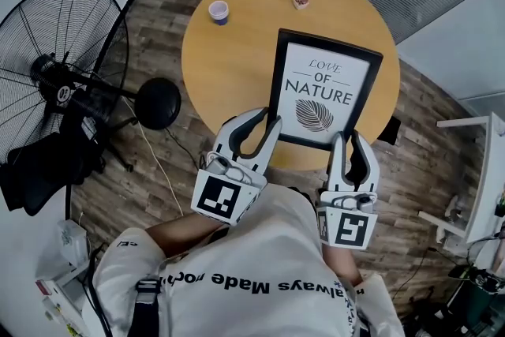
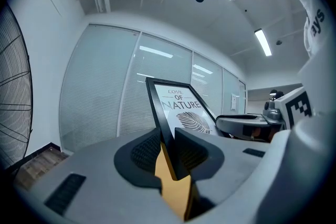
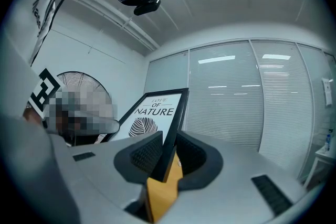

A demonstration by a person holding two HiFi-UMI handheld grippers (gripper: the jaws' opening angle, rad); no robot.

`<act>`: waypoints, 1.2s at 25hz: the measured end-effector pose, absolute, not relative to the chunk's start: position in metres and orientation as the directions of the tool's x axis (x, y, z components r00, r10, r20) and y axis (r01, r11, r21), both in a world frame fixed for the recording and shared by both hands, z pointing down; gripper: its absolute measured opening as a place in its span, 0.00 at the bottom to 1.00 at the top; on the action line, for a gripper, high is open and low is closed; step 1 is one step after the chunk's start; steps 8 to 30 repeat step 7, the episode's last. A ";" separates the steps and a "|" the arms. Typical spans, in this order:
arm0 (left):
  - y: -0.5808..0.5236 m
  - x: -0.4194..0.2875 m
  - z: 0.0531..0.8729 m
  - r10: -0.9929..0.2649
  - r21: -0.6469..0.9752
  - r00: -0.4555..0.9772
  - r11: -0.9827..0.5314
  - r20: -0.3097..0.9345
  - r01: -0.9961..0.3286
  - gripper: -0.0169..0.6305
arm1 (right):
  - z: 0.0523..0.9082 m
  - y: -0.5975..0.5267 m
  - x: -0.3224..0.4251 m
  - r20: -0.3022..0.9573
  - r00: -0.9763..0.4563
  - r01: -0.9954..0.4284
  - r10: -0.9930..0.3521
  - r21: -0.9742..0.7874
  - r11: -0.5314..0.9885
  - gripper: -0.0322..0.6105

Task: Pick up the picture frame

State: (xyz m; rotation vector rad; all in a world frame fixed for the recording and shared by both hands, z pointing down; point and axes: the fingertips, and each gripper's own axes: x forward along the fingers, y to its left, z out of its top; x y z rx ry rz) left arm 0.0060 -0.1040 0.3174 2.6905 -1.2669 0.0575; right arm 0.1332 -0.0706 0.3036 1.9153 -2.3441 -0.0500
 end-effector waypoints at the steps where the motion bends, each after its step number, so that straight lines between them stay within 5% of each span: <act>1: -0.104 0.006 0.319 -0.761 0.134 0.639 -0.626 0.109 -0.768 0.18 | 0.305 -0.071 0.134 0.068 -0.195 -0.975 -0.978 0.097 0.201 0.21; 30: -0.104 0.007 0.320 -0.760 0.131 0.640 -0.628 0.109 -0.767 0.18 | 0.308 -0.070 0.134 0.074 -0.193 -0.975 -0.978 0.094 0.200 0.21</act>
